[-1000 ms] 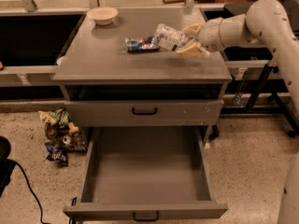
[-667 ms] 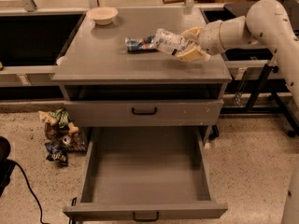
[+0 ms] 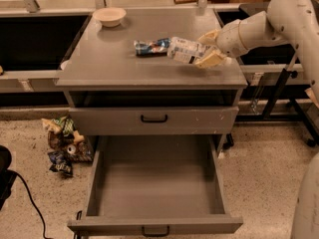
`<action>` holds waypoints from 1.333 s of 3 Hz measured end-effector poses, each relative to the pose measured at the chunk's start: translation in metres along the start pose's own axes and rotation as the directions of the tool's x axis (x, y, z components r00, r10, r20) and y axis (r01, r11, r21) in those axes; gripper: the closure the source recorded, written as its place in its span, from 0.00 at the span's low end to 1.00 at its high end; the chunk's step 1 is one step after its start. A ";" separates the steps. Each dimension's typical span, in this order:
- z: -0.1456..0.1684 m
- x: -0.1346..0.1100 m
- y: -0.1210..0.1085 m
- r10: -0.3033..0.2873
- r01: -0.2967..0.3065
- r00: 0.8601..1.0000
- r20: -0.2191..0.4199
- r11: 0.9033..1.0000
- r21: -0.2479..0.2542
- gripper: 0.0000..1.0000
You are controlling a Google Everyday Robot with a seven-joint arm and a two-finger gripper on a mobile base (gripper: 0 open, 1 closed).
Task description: Pick blue plastic bottle from middle drawer and place on counter
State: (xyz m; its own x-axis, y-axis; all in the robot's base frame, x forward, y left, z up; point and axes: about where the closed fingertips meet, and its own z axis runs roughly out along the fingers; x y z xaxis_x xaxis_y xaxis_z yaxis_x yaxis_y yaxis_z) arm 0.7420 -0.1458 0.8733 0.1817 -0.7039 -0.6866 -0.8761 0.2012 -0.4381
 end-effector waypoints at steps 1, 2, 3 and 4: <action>-0.008 0.004 0.000 -0.018 0.016 0.999 -0.045 0.999 -0.044 1.00; -0.006 0.010 0.004 -0.029 0.020 0.995 -0.100 0.995 -0.095 1.00; -0.002 0.015 0.006 -0.038 0.021 0.990 -0.139 0.992 -0.123 1.00; -0.003 0.018 0.001 -0.030 0.014 0.987 -0.158 0.994 -0.107 0.82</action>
Offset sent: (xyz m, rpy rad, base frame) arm -0.0034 -0.0228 -0.0030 -0.1992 0.1169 0.0458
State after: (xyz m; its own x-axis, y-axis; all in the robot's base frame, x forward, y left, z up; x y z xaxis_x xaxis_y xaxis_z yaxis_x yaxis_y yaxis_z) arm 0.7429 -0.1606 0.8623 0.1356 -0.8082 -0.5730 -0.9162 0.1177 -0.3829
